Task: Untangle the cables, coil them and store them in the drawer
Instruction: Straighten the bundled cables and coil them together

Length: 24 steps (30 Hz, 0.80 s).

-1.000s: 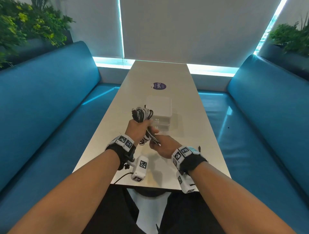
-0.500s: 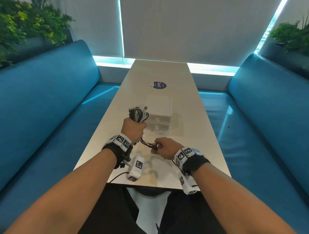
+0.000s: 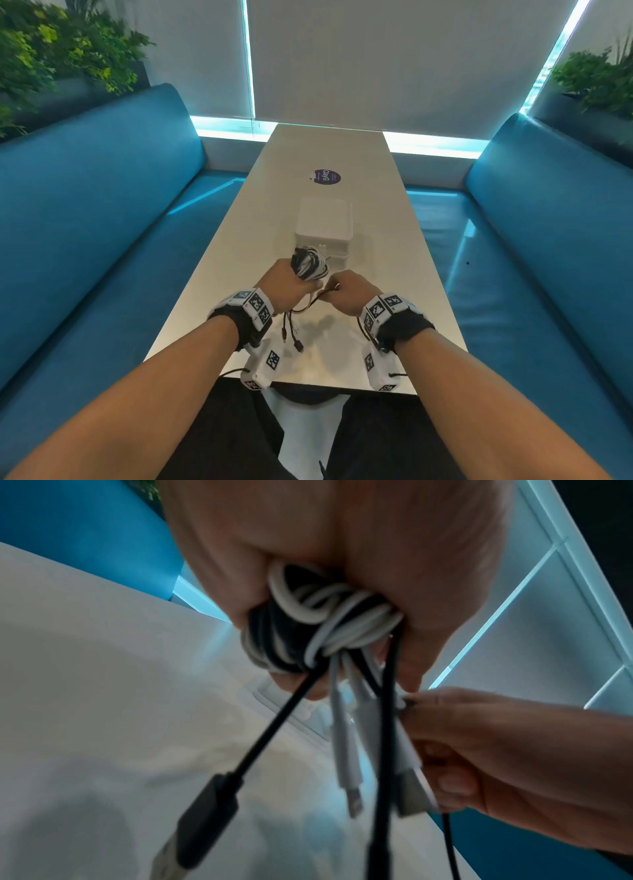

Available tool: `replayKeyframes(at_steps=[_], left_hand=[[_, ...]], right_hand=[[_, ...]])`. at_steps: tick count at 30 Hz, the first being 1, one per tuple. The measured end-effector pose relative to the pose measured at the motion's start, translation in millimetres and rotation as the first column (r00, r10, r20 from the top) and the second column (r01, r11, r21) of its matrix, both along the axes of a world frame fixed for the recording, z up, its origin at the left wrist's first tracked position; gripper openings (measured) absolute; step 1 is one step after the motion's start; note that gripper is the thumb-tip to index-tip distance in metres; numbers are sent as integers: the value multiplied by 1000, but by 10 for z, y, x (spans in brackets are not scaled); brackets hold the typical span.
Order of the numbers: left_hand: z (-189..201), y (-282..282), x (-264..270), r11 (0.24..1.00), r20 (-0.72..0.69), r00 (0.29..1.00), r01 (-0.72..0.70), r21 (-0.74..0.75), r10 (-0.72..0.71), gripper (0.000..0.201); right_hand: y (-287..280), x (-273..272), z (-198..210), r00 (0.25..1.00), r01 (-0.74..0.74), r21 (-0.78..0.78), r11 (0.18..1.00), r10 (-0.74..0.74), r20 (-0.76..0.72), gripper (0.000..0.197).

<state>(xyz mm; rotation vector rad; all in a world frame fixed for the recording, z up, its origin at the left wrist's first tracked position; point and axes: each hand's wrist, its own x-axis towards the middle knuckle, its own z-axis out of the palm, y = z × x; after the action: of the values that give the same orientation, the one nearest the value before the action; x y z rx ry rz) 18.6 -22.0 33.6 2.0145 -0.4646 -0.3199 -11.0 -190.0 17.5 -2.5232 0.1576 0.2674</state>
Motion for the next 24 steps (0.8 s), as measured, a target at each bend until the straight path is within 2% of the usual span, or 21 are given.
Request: replayKeyframes(at_steps=[3,6,9,13,18,21,24], left_hand=[[-19,-1,-4,993,-22,995,103,49,-102,10],[-62,30,43,977,-47,987,156,143,-151,36],[-88,19,50,951,-26,990,143,275,-142,31],[-76,2,66,948,-4,998,66,312,-68,14],[-122,80,143,933,43,992,-128,336,121,10],[-141,124,173,926,50,985,-174,336,167,14],[-153,130,174,929,60,979,-203,309,194,19]], right_hand=[[3,4,70,998,53,10,999,-53,21,26],[-22,-14,106,994,100,1,995,-100,37,28],[-11,-12,81,997,68,14,998,-69,38,43],[-16,16,56,997,63,96,993,-66,31,36],[-55,0,100,994,76,174,982,-88,59,25],[-80,12,58,995,30,40,999,-34,94,18],[-79,13,-25,995,25,-82,996,-18,93,22]])
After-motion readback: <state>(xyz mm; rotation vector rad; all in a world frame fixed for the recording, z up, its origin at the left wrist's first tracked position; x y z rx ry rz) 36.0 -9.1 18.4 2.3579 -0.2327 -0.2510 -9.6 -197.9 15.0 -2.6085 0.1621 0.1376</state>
